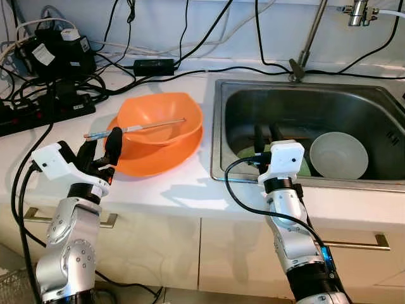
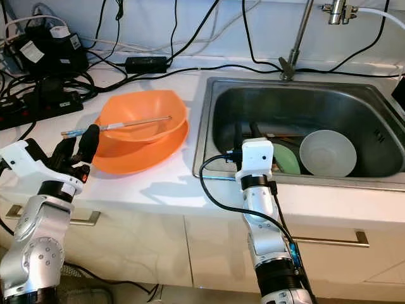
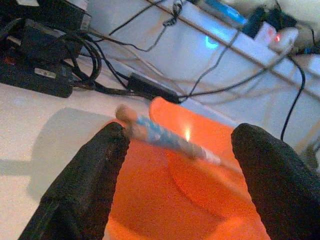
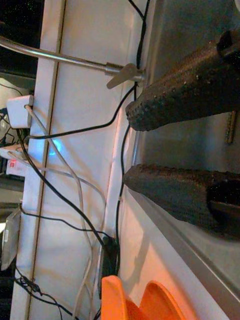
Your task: Kitchen organization
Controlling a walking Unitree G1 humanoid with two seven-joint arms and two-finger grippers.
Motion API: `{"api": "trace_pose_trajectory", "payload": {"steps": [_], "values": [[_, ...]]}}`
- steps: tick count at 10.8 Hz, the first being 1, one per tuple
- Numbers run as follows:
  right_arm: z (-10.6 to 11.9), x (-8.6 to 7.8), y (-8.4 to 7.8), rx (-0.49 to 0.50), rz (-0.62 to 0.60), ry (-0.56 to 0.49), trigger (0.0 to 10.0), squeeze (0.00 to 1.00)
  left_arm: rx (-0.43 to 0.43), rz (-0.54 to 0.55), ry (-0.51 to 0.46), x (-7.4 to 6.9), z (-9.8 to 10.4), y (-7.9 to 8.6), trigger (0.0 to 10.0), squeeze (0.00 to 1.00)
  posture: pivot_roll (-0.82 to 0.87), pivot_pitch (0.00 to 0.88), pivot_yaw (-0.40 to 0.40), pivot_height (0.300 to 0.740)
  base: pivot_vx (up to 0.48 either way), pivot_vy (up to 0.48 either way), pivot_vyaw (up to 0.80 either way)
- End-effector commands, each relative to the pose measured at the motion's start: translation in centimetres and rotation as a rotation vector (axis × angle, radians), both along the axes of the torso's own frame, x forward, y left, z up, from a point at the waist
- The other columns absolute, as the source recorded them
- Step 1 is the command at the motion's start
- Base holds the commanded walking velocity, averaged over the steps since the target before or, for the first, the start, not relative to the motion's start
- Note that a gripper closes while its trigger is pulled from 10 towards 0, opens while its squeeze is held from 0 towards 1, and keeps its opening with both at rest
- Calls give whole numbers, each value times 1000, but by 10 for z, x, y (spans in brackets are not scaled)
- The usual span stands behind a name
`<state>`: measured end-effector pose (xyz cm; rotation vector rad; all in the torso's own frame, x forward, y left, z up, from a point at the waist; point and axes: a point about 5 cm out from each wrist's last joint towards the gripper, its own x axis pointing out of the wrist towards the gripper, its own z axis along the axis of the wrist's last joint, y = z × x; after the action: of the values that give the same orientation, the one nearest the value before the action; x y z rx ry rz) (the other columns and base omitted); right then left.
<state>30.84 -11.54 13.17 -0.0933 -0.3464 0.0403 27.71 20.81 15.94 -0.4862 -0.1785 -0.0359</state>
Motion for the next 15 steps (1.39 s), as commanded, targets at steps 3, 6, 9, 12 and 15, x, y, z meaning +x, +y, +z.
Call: {"api": "trace_pose_trajectory", "payload": {"steps": [3,6,9,12,15], "values": [[-8,0,0,-6,-13,43,10000,0,-45,-36,-42,15,8,-9,10000,0,106,0,49,740,0,0,0],[-9,0,-1,-6,-21,46,10000,0,-57,-62,-61,30,13,-19,10000,0,95,0,54,740,0,0,0],[-10,1,-3,-5,-26,53,10000,0,-55,-48,-56,31,10,-21,0,0,97,0,53,740,0,0,0],[-9,2,-1,-6,-18,52,10000,0,-54,-38,-66,29,12,-23,0,0,102,0,48,740,0,0,0],[-10,2,0,-8,-15,56,10000,0,-56,-50,-79,29,15,-28,0,0,100,0,50,740,0,0,0]]}}
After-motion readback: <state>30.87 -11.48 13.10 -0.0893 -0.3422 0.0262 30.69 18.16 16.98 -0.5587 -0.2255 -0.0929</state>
